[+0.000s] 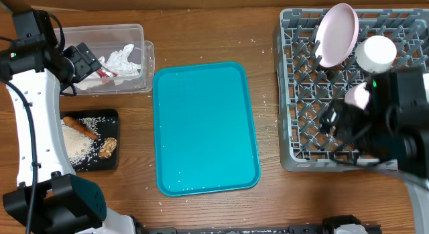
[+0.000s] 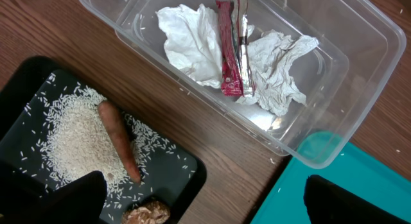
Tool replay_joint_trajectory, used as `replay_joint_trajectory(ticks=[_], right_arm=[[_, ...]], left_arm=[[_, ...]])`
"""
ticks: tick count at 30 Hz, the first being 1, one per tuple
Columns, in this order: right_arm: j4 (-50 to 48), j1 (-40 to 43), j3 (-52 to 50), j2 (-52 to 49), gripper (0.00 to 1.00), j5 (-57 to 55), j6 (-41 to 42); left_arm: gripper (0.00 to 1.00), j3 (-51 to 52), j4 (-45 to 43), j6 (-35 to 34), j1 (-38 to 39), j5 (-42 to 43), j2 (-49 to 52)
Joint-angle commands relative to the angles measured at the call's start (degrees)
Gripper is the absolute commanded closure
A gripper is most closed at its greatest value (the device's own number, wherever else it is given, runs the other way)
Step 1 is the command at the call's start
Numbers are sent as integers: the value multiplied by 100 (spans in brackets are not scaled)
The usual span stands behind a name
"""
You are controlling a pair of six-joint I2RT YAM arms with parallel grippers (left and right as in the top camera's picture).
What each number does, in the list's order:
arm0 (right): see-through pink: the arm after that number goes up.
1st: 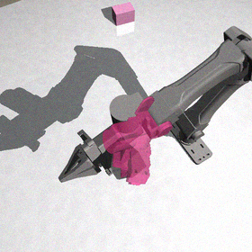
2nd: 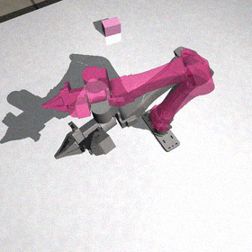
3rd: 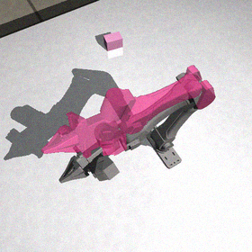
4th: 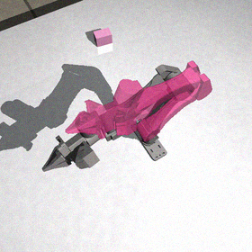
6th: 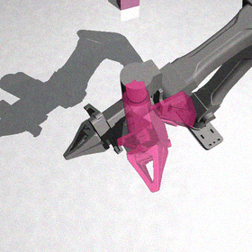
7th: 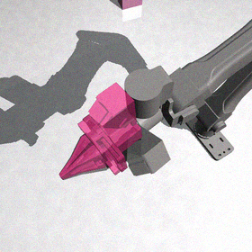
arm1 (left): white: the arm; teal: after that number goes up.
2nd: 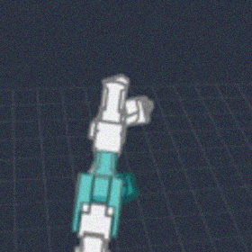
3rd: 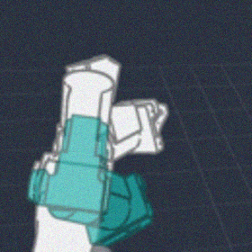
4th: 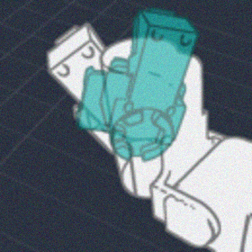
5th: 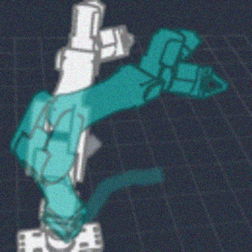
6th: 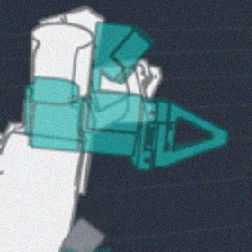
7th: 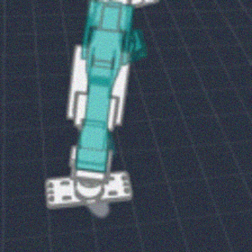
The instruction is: Sort waste into correct bins and load items into the dishwasher
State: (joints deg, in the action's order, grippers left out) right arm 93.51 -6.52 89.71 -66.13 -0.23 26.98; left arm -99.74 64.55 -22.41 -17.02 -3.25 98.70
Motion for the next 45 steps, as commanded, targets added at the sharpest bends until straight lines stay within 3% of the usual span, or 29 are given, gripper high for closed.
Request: replay_joint_trajectory(ticks=[1, 21, 29, 45], right_arm=[[83, -22, -157, 297, 0, 39, 483], [-13, -22, -199, -9, 0, 79, 328], [-2636, -11, -1871, 1097, 0, 422, -1344], [-7099, 925, -6808, 4824, 0, 743, -1646]], left_arm=[[0, 17, -7, -94, -22, 11, 33], [0, 17, -7, -94, -22, 11, 33], [0, 17, -7, -94, -22, 11, 33], [0, 17, -7, -94, -17, 11, 33]])
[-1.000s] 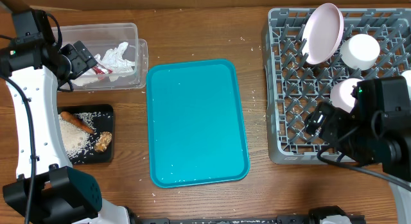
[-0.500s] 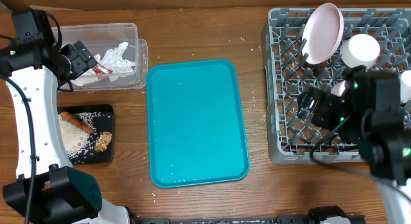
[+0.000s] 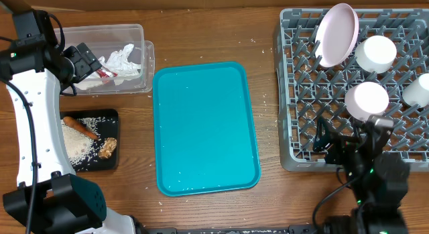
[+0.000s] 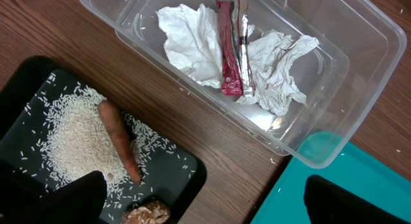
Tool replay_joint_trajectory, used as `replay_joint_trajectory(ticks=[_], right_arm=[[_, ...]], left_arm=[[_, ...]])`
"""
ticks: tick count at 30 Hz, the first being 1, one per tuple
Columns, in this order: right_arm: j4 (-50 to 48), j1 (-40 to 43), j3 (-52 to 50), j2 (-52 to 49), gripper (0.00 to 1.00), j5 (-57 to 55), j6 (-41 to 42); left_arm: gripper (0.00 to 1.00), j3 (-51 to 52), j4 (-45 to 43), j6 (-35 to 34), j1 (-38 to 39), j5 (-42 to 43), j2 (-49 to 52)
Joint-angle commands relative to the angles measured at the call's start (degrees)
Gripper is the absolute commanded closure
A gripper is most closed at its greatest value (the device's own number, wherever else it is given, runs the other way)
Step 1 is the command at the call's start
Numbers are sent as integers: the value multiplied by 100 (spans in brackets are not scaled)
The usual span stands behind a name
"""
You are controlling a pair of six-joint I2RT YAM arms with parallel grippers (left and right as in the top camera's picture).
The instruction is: Sort waste into correct bins and load items into the dishwasher
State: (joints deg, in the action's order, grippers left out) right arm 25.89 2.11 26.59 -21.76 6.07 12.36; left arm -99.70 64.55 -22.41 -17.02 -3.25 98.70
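The grey dish rack (image 3: 295, 93) at the right holds a pink plate (image 3: 338, 33) on edge and three white cups (image 3: 366, 100), mouths down. My right gripper (image 3: 332, 141) hangs low at the rack's front edge, dark against it, holding nothing that I can make out. My left gripper (image 3: 84, 60) hovers by the clear bin (image 4: 359, 63), open and empty, its fingers (image 4: 77, 198) at the frame's bottom. The bin holds crumpled tissue (image 4: 192, 44) and a red wrapper (image 4: 229, 54). A black tray (image 4: 186, 172) carries rice (image 4: 70, 134), a sausage (image 4: 119, 140) and a brown lump (image 4: 146, 214).
A teal tray (image 3: 206, 129) lies in the middle of the wooden table with only a few crumbs on it. Rice grains are scattered on the wood near the rack. The left arm's white link (image 3: 30, 133) runs down the left edge.
My right arm was over the rack's right half at a white cup; now it is drawn back to the rack's front edge and the cup stands free in the rack. The left arm is unchanged.
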Motion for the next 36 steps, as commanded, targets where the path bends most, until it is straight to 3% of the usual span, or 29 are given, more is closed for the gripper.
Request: replay_joint_trajectory(ticks=[1, 12, 16, 36], right_arm=[[-584, 66, -728, 555, 0, 111, -275], [-2151, 66, -2288, 1799, 0, -28, -516], [-2280, 63, -2627, 2168, 0, -155, -516], [-2114, 55, -2612, 2159, 0, -599, -531]], left_arm=[[0, 13, -7, -94, -17, 11, 33], [0, 13, -7, -94, -17, 11, 33], [0, 13, -7, -94, -17, 11, 33], [0, 13, -7, -94, -17, 11, 33]])
